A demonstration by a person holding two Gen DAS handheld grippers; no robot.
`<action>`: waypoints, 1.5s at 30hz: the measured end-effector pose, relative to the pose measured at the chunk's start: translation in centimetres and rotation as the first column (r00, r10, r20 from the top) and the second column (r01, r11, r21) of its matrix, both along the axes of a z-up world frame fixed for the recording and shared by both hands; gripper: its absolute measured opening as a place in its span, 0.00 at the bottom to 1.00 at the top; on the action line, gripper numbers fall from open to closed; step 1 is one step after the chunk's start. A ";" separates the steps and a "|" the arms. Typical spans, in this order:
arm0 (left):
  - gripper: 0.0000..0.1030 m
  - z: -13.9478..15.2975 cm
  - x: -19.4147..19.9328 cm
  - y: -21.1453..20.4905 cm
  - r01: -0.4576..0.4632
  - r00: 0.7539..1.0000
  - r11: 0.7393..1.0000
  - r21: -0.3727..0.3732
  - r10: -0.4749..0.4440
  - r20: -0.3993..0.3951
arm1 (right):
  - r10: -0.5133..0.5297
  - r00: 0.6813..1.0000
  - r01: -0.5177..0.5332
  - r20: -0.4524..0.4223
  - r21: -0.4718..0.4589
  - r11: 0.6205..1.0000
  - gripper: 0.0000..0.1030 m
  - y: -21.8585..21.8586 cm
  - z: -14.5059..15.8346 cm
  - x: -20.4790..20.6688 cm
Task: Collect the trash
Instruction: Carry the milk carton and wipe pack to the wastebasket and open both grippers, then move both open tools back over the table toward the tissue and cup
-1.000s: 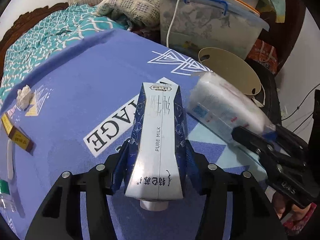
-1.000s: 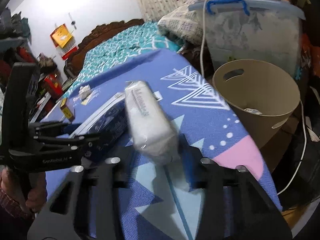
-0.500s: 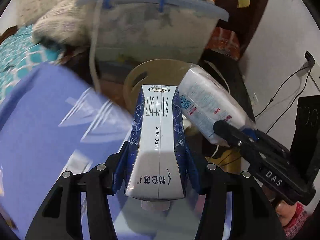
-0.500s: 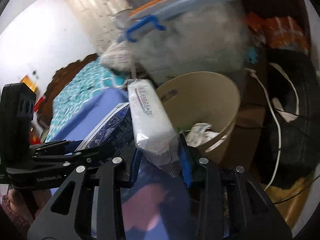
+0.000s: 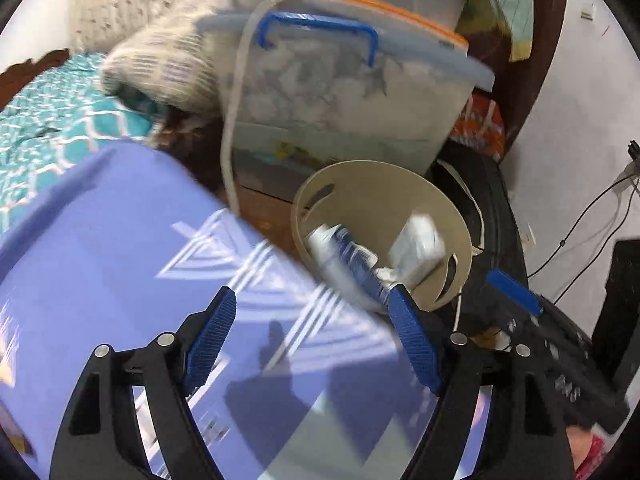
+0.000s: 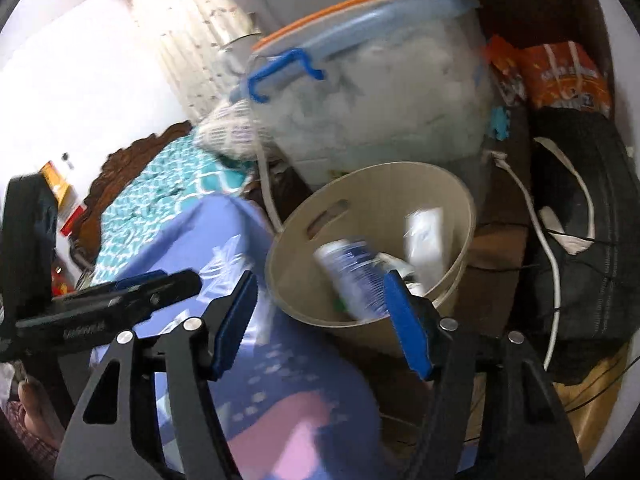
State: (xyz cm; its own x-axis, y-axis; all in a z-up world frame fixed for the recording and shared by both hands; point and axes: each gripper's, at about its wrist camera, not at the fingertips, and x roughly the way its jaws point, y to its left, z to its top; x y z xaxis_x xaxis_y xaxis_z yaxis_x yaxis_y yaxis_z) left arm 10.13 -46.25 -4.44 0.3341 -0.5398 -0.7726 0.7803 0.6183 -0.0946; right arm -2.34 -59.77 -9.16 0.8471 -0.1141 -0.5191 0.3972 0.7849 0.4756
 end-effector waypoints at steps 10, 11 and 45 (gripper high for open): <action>0.73 -1.4 -2.1 14.8 -0.148 0.989 0.989 -0.014 0.149 0.021 | 0.181 0.983 -0.180 -0.032 0.019 0.983 0.64 8.8 -0.1 3.0; 0.73 -1.5 -2.2 16.0 -0.151 0.988 0.988 -0.017 0.151 0.027 | 0.188 0.981 -0.188 -0.041 0.011 0.982 0.64 9.6 0.0 3.3; 0.72 4.4 -2.5 29.1 -0.255 0.963 0.917 -0.306 0.269 0.006 | 0.199 0.971 -0.198 -0.130 0.016 0.980 0.65 15.8 0.7 7.2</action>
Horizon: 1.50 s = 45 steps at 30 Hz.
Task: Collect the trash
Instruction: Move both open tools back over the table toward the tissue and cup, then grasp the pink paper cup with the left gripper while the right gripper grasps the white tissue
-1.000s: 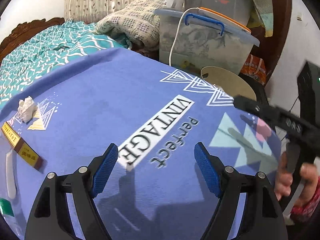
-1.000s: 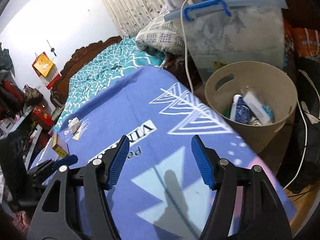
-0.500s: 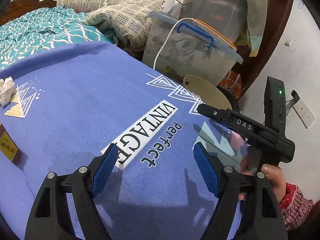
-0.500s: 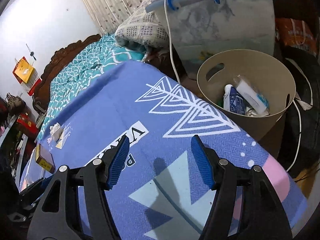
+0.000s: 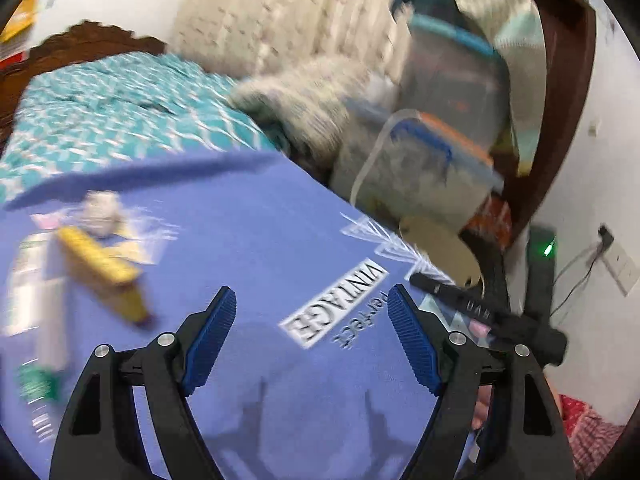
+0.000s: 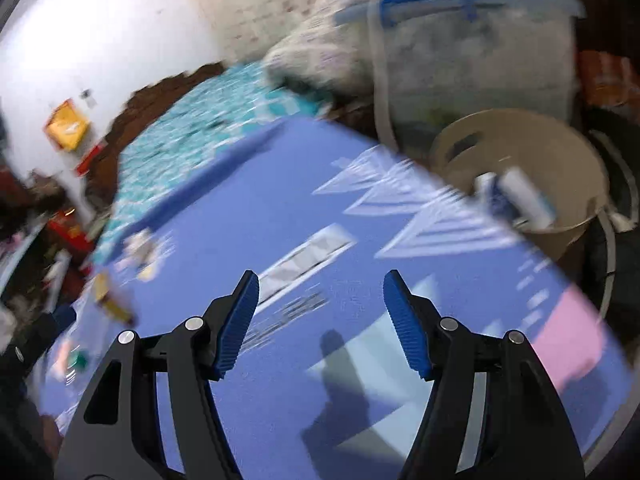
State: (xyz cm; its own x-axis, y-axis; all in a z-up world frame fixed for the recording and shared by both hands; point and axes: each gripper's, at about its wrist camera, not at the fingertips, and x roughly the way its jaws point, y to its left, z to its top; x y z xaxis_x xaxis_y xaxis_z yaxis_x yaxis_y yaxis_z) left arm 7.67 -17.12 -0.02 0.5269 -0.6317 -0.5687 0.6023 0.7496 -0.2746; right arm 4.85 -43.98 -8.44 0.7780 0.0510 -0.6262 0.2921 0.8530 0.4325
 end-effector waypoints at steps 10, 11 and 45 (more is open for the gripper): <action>0.73 3.1 1.4 24.5 -0.533 0.846 0.825 0.187 0.527 0.084 | 0.412 0.911 -0.412 -0.011 0.005 0.911 0.65 13.5 3.2 5.6; 0.75 2.4 2.3 25.8 -0.544 0.836 0.809 0.222 0.546 0.059 | 0.445 0.896 -0.445 -0.015 -0.008 0.896 0.65 14.4 3.9 7.0; 0.20 -1.9 2.3 30.0 -0.482 0.838 0.871 -0.098 0.425 -0.343 | 0.536 0.844 -0.536 0.022 0.038 0.843 0.29 12.7 5.2 17.2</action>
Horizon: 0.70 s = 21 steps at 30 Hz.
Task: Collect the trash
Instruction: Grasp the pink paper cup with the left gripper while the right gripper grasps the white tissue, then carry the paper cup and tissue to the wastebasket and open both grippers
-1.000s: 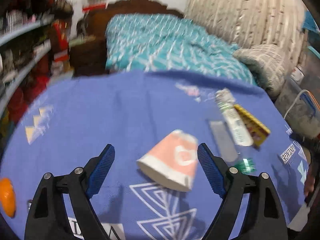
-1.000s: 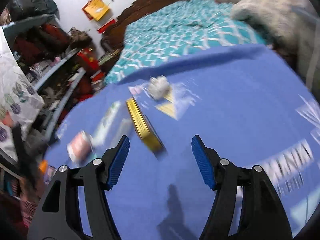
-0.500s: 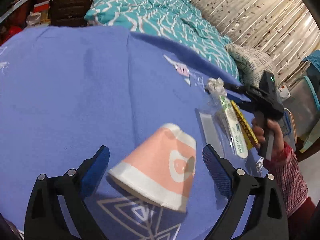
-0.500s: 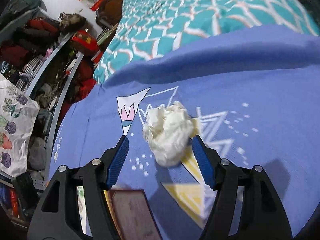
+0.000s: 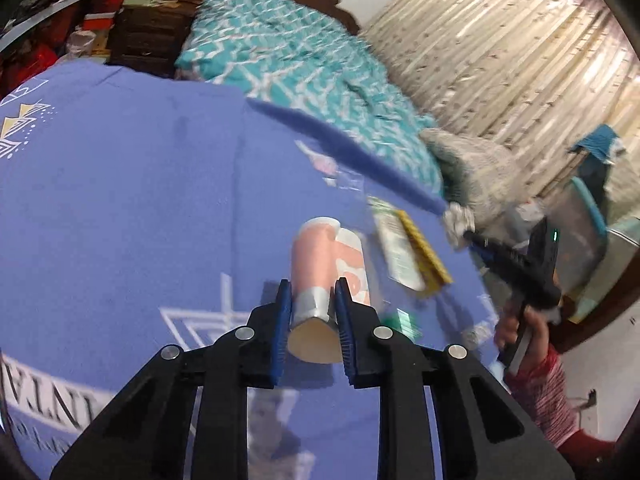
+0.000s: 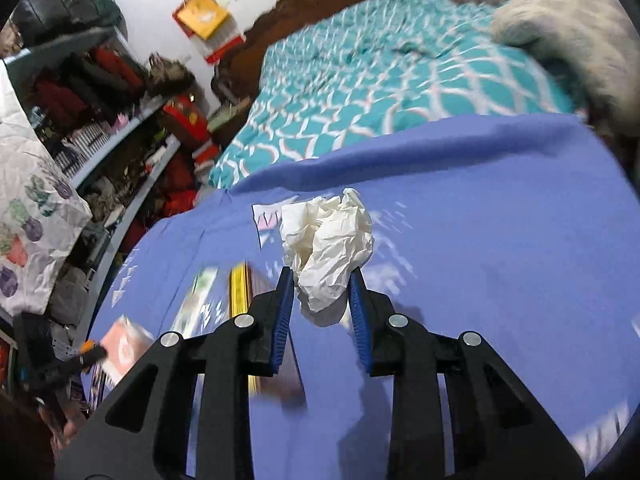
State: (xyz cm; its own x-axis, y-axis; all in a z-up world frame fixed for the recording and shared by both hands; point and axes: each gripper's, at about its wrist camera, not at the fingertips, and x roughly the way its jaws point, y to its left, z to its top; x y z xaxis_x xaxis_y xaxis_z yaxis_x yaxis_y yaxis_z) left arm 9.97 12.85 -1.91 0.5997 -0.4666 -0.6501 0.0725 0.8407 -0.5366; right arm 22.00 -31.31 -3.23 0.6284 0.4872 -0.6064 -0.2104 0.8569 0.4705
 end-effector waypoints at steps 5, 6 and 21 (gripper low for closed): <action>0.20 3.5 -3.2 -4.1 0.110 0.990 0.992 -0.066 -0.103 0.099 | -0.087 0.996 0.087 0.012 0.045 0.995 0.29 -6.2 -1.5 -10.6; 0.20 4.0 -3.2 -5.9 0.152 0.984 0.986 -0.065 -0.145 0.106 | -0.113 0.994 0.113 0.007 0.044 0.993 0.29 -7.4 -2.3 -12.1; 0.20 -4.1 -1.1 -33.6 0.601 0.798 0.799 0.013 -0.599 -0.070 | -0.355 0.935 0.355 0.015 -0.112 0.928 0.30 -13.6 -7.2 -24.9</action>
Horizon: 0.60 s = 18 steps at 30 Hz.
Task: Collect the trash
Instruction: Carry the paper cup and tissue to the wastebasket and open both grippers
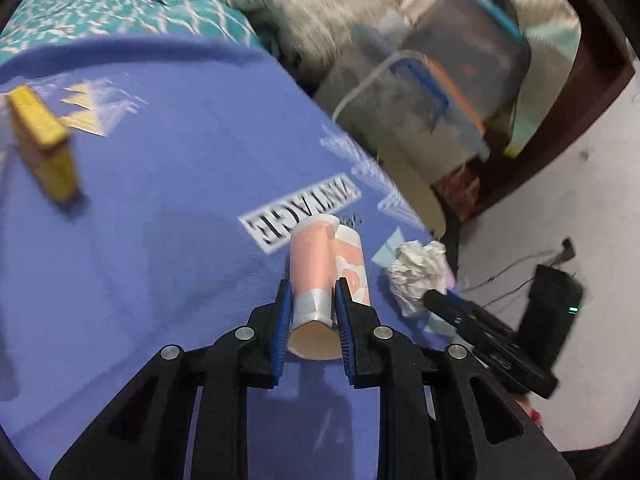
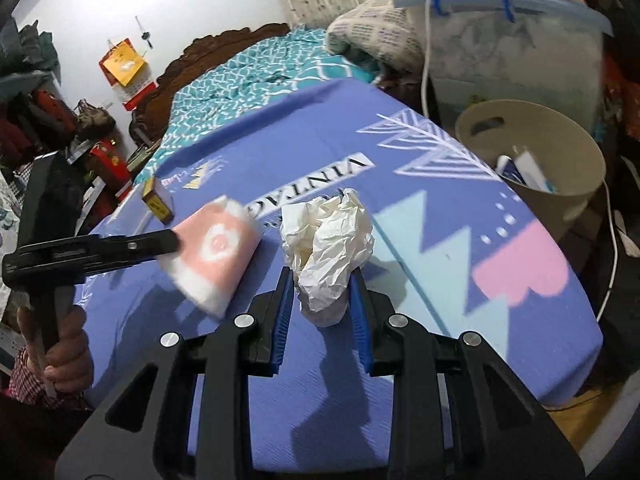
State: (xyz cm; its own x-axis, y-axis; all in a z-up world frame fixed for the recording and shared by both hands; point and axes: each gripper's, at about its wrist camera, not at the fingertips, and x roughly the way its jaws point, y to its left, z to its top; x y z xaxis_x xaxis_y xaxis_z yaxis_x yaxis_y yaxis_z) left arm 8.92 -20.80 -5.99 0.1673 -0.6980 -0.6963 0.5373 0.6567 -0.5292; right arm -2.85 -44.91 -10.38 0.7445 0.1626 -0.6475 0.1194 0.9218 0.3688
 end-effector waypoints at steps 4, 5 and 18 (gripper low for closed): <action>0.28 -0.6 -0.1 -2.1 0.010 1.000 1.000 0.029 -0.011 0.028 | -0.024 1.000 0.023 0.008 0.023 0.999 0.32 -0.5 -0.5 -0.3; 0.33 -0.6 -0.2 -2.2 0.005 0.999 0.999 0.041 -0.006 0.041 | -0.026 1.000 0.025 0.011 0.030 0.999 0.34 -0.6 -0.6 -0.1; 0.70 -1.5 1.3 -4.2 0.037 0.999 0.998 0.048 -0.037 -0.007 | -0.071 0.997 0.070 0.022 0.023 0.997 0.60 -1.1 -0.7 0.1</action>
